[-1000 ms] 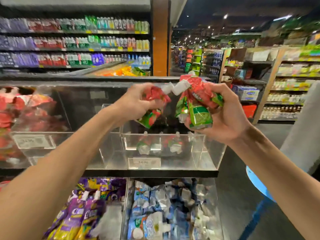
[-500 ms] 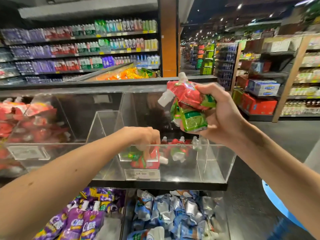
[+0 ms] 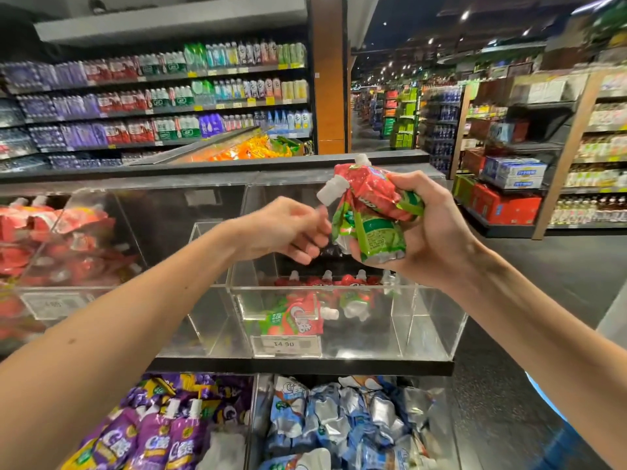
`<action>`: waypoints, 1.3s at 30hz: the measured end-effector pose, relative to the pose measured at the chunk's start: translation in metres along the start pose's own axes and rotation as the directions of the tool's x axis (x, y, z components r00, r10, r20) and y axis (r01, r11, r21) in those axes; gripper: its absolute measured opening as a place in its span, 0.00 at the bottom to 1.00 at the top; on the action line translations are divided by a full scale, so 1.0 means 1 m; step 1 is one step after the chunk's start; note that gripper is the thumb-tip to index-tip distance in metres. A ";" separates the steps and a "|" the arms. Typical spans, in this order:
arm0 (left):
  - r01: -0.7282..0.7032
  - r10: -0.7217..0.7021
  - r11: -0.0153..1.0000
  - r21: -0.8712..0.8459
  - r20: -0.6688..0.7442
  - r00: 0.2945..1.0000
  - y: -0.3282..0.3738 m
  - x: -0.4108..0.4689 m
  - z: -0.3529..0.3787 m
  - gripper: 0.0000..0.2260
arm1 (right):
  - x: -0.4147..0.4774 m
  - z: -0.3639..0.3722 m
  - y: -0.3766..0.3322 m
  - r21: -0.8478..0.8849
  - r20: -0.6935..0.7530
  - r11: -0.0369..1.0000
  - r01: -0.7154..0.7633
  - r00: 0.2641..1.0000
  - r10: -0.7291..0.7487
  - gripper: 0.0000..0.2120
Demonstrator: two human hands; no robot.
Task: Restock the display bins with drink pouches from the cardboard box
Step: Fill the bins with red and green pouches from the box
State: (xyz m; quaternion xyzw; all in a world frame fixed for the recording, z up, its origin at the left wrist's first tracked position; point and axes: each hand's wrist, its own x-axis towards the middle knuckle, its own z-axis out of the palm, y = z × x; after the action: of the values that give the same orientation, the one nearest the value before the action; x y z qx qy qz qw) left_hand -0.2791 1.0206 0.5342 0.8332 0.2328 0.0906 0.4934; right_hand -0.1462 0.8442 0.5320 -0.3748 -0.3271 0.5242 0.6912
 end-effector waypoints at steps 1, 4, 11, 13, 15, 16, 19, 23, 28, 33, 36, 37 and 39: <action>0.006 -0.003 0.989 -0.146 0.017 1.000 0.008 -0.006 0.000 0.21 | 0.000 0.002 0.001 0.014 0.000 1.000 -0.009 1.000 0.009 0.18; 0.020 -0.013 0.977 -0.214 0.034 0.999 0.021 -0.019 0.003 0.29 | 0.002 0.008 0.002 0.017 0.005 1.000 -0.005 1.000 0.005 0.20; -0.042 0.037 0.975 -0.218 -0.029 0.999 0.011 -0.029 -0.001 0.14 | -0.004 0.018 0.000 -0.072 0.084 0.997 -0.027 0.996 0.033 0.19; -0.099 0.093 0.994 -0.047 -0.118 0.989 0.005 -0.024 -0.009 0.11 | -0.007 0.021 -0.001 -0.180 0.015 0.983 0.028 1.000 -0.025 0.15; -0.124 0.170 0.945 0.302 -0.129 0.977 -0.001 -0.019 -0.018 0.12 | -0.008 0.024 -0.003 -0.244 -0.070 0.961 0.127 0.987 -0.148 0.09; -0.105 0.158 0.874 0.474 -0.073 0.985 -0.003 -0.017 -0.019 0.13 | -0.009 0.026 -0.005 -0.246 -0.093 0.955 0.165 0.977 -0.193 0.07; -0.052 -0.056 0.655 0.754 0.117 0.992 -0.010 -0.014 -0.005 0.12 | -0.009 0.025 -0.009 -0.240 -0.116 0.948 0.210 0.963 -0.242 0.06; 0.027 -0.309 0.587 0.809 0.194 0.931 -0.009 -0.003 0.012 0.11 | -0.008 0.024 -0.008 -0.280 -0.116 0.937 0.210 0.961 -0.250 0.06; 0.073 -0.475 0.449 0.890 0.169 0.864 -0.016 0.011 0.021 0.09 | -0.006 0.021 -0.002 -0.299 -0.155 0.942 0.151 0.967 -0.204 0.06; 0.113 -0.508 0.447 0.887 0.148 0.848 -0.025 0.019 0.029 0.18 | -0.005 0.019 0.000 -0.329 -0.182 0.935 0.132 0.963 -0.200 0.05; 0.088 -0.529 0.449 0.889 0.185 0.828 -0.029 0.022 0.031 0.18 | -0.006 0.017 0.000 -0.342 -0.197 0.931 0.130 0.959 -0.206 0.05; 0.089 -0.538 0.458 0.884 0.197 0.819 -0.028 0.021 0.030 0.18 | -0.007 0.017 0.000 -0.346 -0.200 0.930 0.126 0.958 -0.204 0.05; 0.111 -0.539 0.528 0.842 0.231 0.810 -0.021 0.017 0.023 0.16 | -0.008 0.015 0.000 -0.355 -0.204 0.927 0.119 0.958 -0.201 0.05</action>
State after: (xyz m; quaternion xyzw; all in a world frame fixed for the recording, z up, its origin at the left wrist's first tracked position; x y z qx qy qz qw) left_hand -0.2618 1.0196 0.5036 0.8970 0.2789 -0.3227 0.1166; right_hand -0.1608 0.8389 0.5388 -0.5197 -0.3573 0.3530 0.6911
